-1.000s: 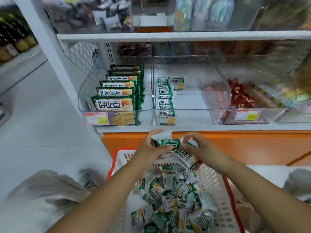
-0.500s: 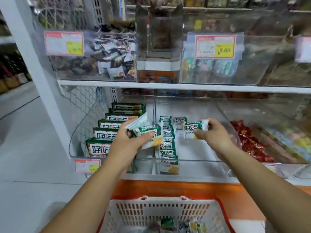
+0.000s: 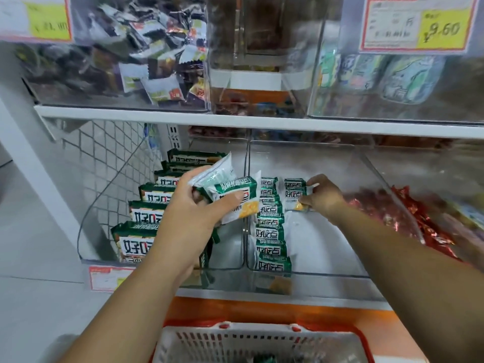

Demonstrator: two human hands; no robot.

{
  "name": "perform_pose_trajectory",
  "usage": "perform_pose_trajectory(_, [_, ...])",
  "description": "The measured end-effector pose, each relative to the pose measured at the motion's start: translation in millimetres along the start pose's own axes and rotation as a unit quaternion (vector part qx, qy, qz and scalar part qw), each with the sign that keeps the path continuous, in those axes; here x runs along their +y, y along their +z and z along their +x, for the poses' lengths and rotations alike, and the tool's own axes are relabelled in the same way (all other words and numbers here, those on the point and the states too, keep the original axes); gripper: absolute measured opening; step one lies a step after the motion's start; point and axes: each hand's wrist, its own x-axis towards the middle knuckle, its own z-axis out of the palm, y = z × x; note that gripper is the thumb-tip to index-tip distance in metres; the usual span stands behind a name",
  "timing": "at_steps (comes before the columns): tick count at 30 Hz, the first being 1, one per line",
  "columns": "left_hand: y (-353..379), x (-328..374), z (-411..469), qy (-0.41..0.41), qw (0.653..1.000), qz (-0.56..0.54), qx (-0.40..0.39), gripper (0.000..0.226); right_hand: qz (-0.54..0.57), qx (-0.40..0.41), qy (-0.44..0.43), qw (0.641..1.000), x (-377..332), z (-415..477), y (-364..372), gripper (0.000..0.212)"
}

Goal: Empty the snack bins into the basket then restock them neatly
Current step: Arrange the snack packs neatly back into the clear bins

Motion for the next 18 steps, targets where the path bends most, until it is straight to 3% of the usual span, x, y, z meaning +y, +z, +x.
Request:
perform_pose_trajectory(3, [1, 1, 1, 0.000, 1.000, -0.007, -0.003, 0.052, -0.066, 0.014, -0.028, 0.997, 1, -2, 5, 0.040])
perform_pose_trajectory(5, [2, 2, 0, -0.001, 1.000, -0.010, -0.005, 0.052, -0.069, 0.015, -0.031, 0.997, 1, -6, 4, 0.050])
perform_pose_trajectory(8, [4, 4, -4, -0.007, 1.000, -0.023, -0.012, 0.050, -0.017, 0.046, -0.032, 0.998, -11, -28, -12, 0.064])
perform_pose_trajectory(10, [6, 6, -7, -0.013, 0.999, -0.025, -0.020, 0.052, 0.040, 0.057, -0.081, 0.994, -28, -60, -25, 0.049])
perform_pose_trajectory(14, [10, 9, -19, -0.024, 0.999, -0.029, -0.033, 0.055, 0.136, -0.046, -0.174, 0.974, -63, -138, -43, 0.015])
perform_pose_trajectory(18, [11, 11, -36, -0.034, 0.997, -0.036, -0.060, 0.053, 0.198, -0.125, -0.215, 0.948, -74, -189, -51, 0.024])
